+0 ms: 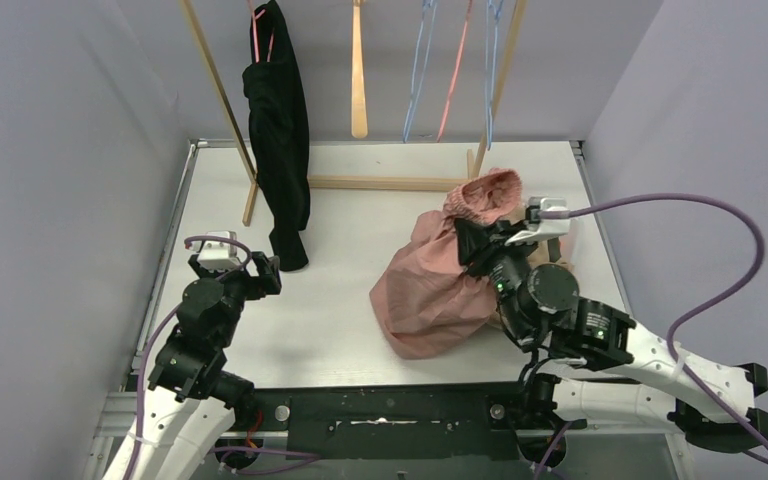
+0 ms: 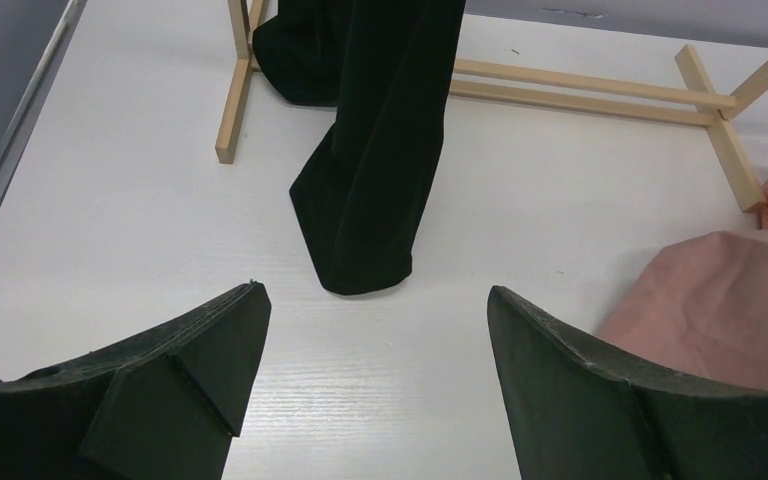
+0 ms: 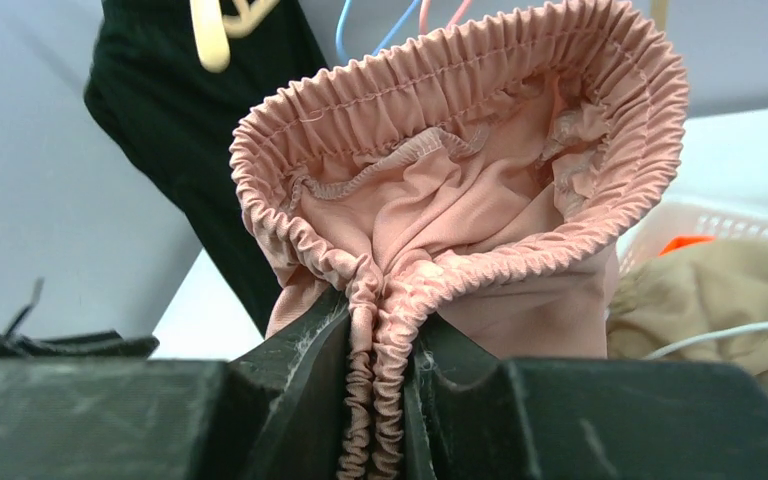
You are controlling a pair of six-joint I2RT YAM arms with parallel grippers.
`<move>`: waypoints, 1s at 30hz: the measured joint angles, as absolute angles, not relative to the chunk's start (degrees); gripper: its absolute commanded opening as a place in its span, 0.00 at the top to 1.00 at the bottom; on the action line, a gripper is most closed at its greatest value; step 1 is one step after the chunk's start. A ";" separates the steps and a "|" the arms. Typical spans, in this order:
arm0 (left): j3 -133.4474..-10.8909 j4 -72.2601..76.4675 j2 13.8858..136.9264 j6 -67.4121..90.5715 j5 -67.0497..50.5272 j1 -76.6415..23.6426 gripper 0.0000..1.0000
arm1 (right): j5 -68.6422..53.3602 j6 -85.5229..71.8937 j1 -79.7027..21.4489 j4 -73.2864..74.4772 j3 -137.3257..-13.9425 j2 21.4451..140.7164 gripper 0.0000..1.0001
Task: Remove the shorts from the hanger
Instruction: Pick up the shorts at the center of the board, then place the shorts in the basket.
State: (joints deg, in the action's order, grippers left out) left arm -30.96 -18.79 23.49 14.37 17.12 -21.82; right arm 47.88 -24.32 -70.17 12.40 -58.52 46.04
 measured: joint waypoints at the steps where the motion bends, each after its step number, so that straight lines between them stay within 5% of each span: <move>1: -30.87 -18.68 23.51 14.37 17.12 -21.82 0.20 | 48.42 -23.09 -70.19 13.02 -60.58 46.19 1.00; 11: -30.55 -18.13 23.86 14.31 16.45 -21.82 0.20 | 63.37 -6.39 -70.19 12.14 -78.76 49.10 1.00; 23: -30.50 -17.69 24.62 14.09 15.38 -21.82 0.20 | 79.96 33.95 -68.25 -18.15 -83.33 54.08 1.00; 30: -30.50 -17.69 24.86 13.87 14.68 -21.82 0.20 | 80.18 31.51 -53.56 -11.79 -82.30 55.70 1.00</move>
